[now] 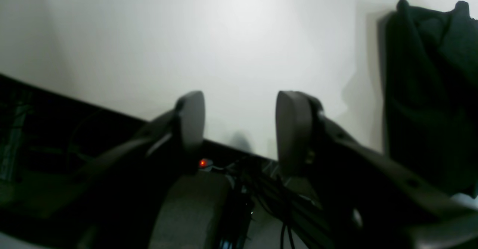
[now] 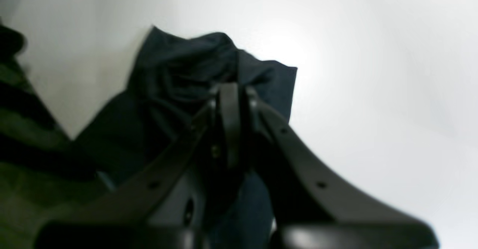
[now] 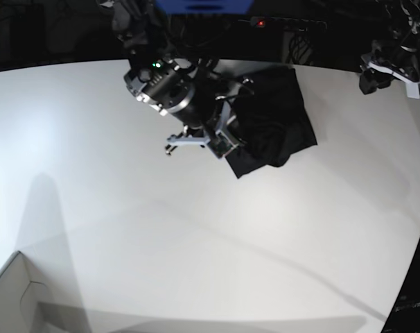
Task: Layout the t-shirt on the table in an organized manner, then fold the t-shirt properly
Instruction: 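Press the folded bundle with the right gripper and release it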
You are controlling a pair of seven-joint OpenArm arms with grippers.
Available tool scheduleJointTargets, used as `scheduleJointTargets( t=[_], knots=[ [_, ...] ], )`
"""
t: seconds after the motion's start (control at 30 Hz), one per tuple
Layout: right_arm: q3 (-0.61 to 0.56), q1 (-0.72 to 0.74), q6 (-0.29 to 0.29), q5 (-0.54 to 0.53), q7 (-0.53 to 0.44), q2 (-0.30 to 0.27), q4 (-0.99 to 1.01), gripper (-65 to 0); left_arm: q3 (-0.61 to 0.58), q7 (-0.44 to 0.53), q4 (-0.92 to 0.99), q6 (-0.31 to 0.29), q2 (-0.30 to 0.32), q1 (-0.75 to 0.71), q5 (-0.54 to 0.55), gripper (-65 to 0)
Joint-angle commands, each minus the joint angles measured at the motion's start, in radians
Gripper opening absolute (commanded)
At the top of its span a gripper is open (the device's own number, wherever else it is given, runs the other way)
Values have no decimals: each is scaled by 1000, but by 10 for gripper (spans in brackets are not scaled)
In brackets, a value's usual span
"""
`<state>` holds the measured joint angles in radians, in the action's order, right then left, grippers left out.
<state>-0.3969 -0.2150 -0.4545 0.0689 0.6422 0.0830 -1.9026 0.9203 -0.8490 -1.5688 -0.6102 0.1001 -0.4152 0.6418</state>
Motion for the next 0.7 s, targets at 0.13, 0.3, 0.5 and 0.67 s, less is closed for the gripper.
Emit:
scheduleJointTargets(
  t=[0.13, 0.3, 0.5, 0.67],
  knots=[
    [-142, -80, -5, -14, -29, -32, -71, -650, 4, 18, -14, -7, 13, 0, 19, -348],
    [-280, -111, -5, -10, -31, -52, -67, -650, 6, 17, -14, -7, 13, 0, 20, -348],
    [-363, -110, -5, -8, -25, -53, -33, -638, 7, 15, -14, -9, 14, 0, 20, -348],
    [-396, -105, -5, 12, -25, -90, 7, -480, 7, 15, -14, -9, 16, 0, 20, -348]
  ],
)
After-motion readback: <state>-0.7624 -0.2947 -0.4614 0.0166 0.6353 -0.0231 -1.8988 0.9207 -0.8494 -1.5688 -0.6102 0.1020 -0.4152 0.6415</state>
